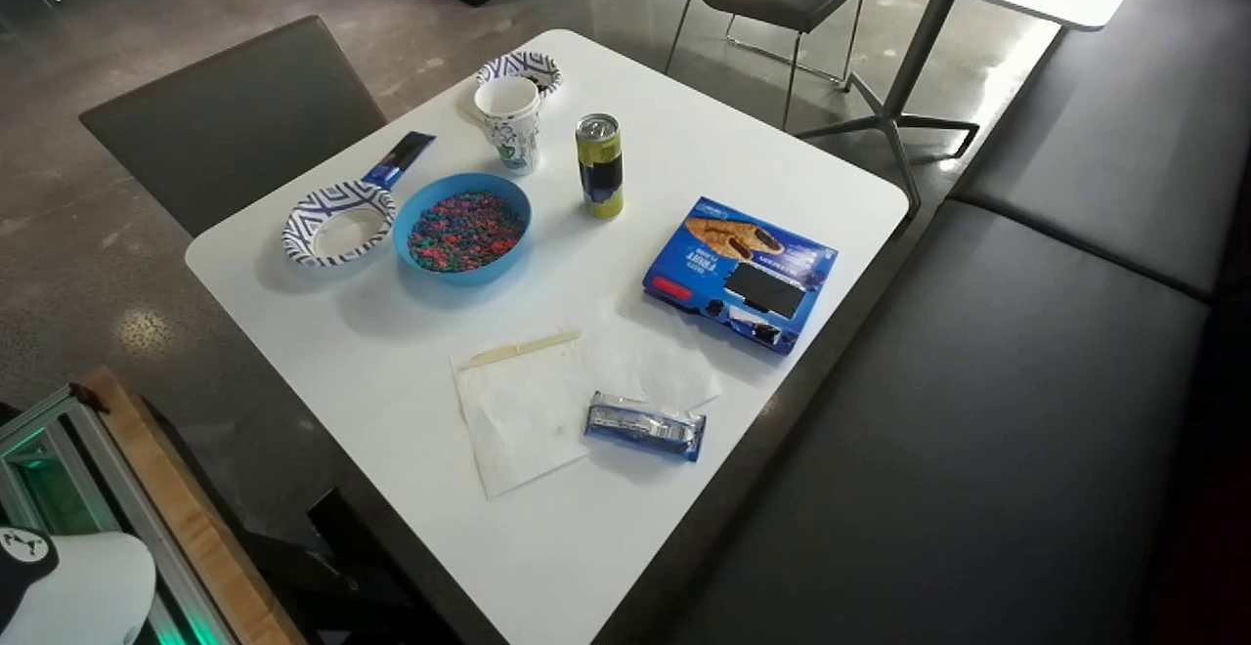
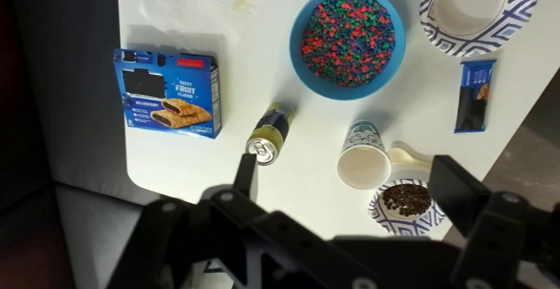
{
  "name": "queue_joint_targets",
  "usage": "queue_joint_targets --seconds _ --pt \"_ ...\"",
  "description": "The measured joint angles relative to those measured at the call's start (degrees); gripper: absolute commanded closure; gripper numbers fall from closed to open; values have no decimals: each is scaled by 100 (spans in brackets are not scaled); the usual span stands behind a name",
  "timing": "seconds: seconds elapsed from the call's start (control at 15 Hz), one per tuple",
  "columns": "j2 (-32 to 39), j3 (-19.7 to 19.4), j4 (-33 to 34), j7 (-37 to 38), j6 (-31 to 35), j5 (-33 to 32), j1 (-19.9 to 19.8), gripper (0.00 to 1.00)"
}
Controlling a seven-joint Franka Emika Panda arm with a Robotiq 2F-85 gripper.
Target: Put the chocolate bar on the paper plate
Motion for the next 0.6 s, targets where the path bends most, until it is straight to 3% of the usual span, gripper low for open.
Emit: queue_joint_targets --seconds 0.33,0.6 --pt "405 45 -94 -216 557 651 632 0" --pt "969 83 -274 -280 1510 1093 865 0"
